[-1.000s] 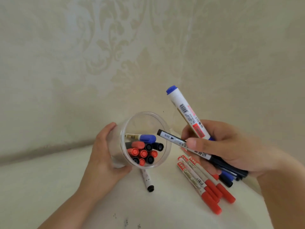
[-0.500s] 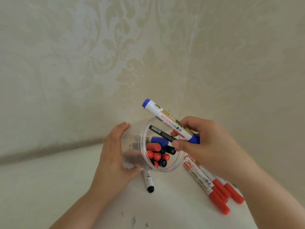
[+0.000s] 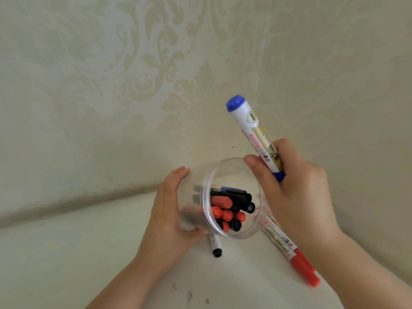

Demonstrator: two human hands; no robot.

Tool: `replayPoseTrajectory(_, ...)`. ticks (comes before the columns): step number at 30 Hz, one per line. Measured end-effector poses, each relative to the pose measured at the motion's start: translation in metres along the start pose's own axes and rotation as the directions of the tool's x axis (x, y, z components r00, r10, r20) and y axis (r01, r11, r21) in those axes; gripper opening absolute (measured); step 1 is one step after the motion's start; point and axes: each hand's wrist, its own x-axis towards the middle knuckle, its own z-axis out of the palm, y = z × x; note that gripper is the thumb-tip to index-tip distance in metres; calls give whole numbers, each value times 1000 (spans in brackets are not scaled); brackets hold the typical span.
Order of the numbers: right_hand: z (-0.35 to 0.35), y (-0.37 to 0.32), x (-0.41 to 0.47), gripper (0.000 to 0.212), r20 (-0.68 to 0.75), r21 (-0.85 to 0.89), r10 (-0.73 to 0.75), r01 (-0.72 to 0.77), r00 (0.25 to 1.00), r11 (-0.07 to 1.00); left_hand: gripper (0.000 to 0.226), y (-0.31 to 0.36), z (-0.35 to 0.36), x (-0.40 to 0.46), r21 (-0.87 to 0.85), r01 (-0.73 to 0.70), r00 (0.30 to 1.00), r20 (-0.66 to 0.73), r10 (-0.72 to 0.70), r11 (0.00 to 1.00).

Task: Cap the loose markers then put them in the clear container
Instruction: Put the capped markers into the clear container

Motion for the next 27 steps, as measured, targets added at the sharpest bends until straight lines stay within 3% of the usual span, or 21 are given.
replayPoseTrajectory(4, -15, 3, 12, 45, 248, 56, 52, -68, 967, 996, 100, -6, -6, 2, -95, 87, 995, -32, -91, 992)
replayPoseTrajectory(8, -27, 3, 17, 13, 390, -16, 68, -67, 919, 998, 102, -11, -10, 4, -112, 131, 986, -88, -141, 985)
replayPoseTrajectory(10, -32, 0, 16, 9, 411, -1, 41, -44, 911, 999, 103, -11, -10, 5, -124, 149, 982, -101, -162, 981)
replayPoseTrajectory(13, -28, -6, 13, 6, 391, 49, -97, 85, 915, 995, 102, -10, -9, 5, -123, 146, 985, -79, -156, 982)
replayPoseTrajectory(15, -18, -8, 10, 16, 370, 71, -187, 173, 910, 982, 101, -10, -8, 4, -108, 116, 991, -59, -123, 987)
replayPoseTrajectory(19, -3, -9, 5, 20, 313, 90, -253, 236, 916, 967, 101, -5, -4, 1, -14, 14, 1000, -25, -14, 1000)
replayPoseTrajectory(21, -5, -9, 5, 21, 347, 169, -282, 236, 894, 957, 102, -6, -2, 0, 22, -23, 999, -30, 24, 999)
replayPoseTrajectory(24, -10, -8, 6, 21, 424, 338, -309, 168, 851, 926, 101, -9, -5, 2, -63, 48, 998, -40, -51, 997)
replayPoseTrajectory(27, -7, -1, 11, 25, 211, 231, -272, 223, 939, 947, 97, -11, -10, 4, -126, 99, 993, -51, -106, 987)
